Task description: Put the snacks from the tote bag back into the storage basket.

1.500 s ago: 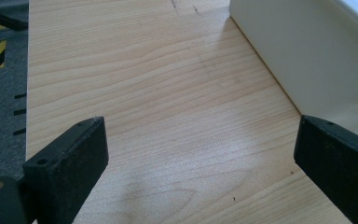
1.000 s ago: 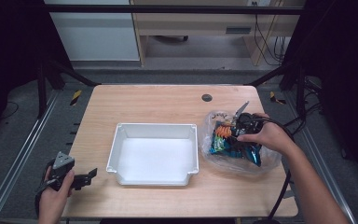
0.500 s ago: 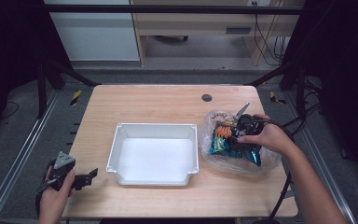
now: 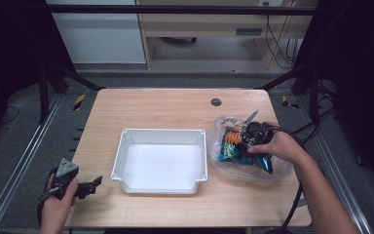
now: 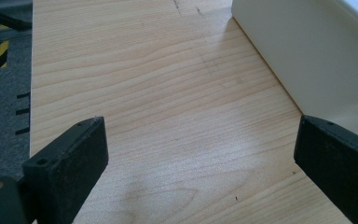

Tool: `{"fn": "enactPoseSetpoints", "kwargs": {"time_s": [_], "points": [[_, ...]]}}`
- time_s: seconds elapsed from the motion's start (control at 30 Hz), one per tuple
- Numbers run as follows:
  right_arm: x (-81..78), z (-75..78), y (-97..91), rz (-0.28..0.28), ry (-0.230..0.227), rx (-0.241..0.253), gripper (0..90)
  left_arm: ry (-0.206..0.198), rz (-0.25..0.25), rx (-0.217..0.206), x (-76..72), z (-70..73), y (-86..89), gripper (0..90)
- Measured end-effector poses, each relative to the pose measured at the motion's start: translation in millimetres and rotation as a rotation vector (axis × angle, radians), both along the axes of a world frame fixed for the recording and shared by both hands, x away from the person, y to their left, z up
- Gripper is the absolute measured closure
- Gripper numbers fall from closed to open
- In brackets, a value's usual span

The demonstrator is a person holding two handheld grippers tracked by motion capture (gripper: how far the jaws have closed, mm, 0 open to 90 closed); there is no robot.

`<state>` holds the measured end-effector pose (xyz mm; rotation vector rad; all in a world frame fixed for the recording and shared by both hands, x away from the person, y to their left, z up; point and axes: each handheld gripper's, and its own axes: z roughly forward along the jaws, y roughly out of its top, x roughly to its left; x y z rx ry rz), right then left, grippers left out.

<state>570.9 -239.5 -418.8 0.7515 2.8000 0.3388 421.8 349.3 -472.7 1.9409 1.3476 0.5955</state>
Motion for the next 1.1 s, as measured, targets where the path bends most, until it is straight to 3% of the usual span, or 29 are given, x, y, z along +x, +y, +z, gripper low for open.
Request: {"fn": "enactPoseSetpoints", "kwargs": {"time_s": [0.73, 1.1], "points": [[0.0, -10.4, 2.1, -0.006, 0.009, -0.019, 12.6, -0.001, -0.001, 0.000, -0.1, 0.0, 0.1, 2.7], [-1.2, -10.0, 0.2, -0.016, 0.000, -0.025, 25.3, 0.001, -0.001, -0.002, -0.1, -0.1, -0.2, 2.7]]}}
